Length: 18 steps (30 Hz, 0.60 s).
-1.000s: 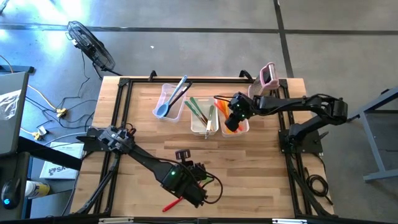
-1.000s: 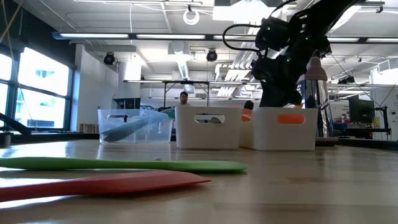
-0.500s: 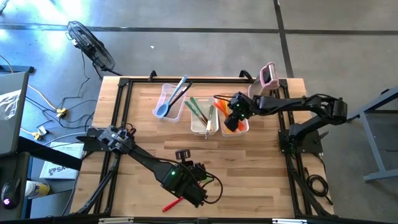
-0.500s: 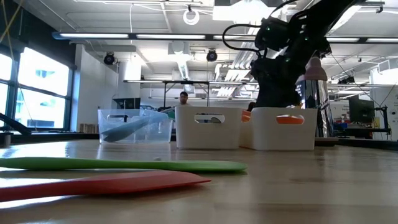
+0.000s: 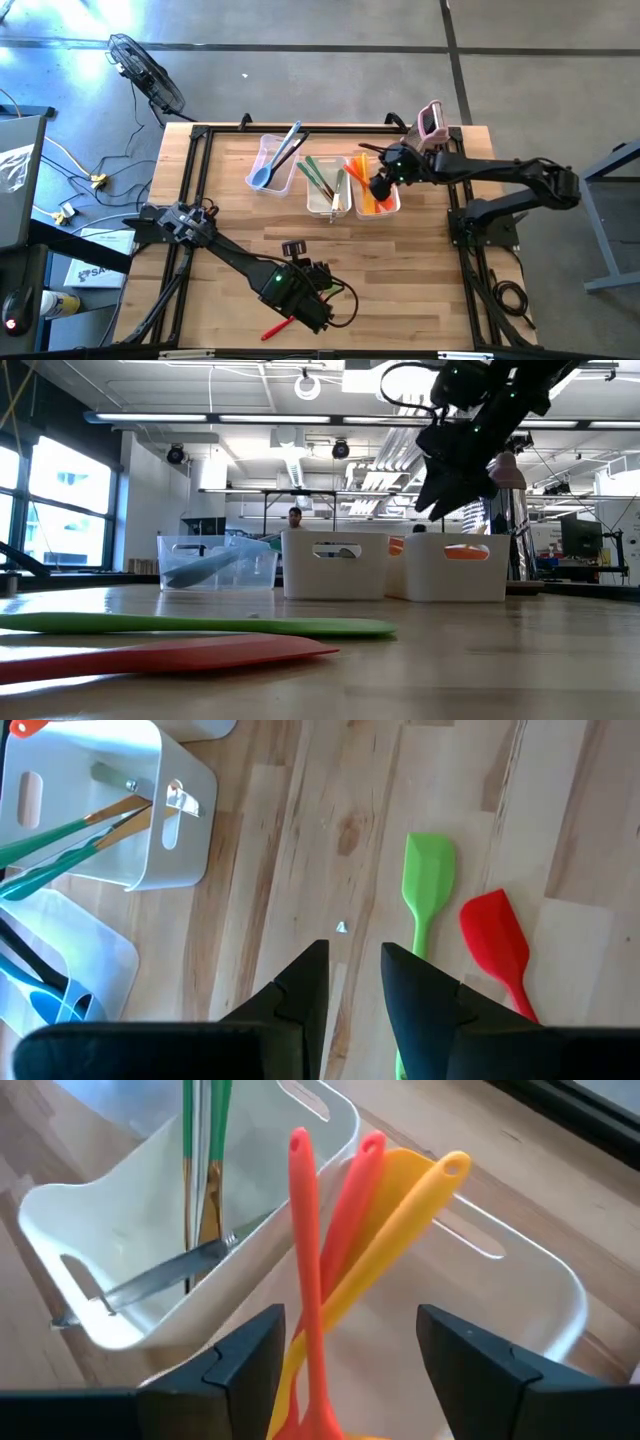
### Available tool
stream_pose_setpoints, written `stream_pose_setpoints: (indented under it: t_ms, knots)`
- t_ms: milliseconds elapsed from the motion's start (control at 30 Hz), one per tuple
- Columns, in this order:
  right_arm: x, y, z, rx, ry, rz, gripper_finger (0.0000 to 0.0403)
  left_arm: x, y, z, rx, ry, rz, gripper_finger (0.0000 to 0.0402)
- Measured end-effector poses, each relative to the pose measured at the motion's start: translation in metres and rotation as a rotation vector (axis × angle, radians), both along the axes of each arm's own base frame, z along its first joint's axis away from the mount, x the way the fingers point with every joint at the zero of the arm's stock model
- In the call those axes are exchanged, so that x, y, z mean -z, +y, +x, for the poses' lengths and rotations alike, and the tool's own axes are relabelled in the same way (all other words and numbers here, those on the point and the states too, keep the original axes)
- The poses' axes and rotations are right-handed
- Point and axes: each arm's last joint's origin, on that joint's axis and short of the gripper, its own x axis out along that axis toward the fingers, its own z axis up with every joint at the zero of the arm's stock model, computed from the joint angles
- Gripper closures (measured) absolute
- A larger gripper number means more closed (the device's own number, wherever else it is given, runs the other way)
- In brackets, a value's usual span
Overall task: Pick & Place Kitchen Items
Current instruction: Put the green spatula into the right white bin
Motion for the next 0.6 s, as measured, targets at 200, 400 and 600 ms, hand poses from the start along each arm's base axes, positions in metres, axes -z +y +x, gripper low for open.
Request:
stream_pose_setpoints:
  t_ms: [200, 400, 600]
  knots:
    - [-0.012, 0.003, -0.009, -0.005, -0.037, -0.018, 0.0185, 0.0, 0.0, 0.0, 0.002, 0.007, -0.011, 0.0311]
    - [-0.032, 0.008, -0.019, -0.053, -0.138, -0.046, 0.0185, 0.001, -0.004, -0.002, 0.028, 0.071, -0.105, 0.0311]
    - [-0.053, 0.017, -0.032, -0.133, -0.278, -0.029, 0.0185, 0.003, -0.017, -0.011, 0.273, 0.194, -0.158, 0.0311]
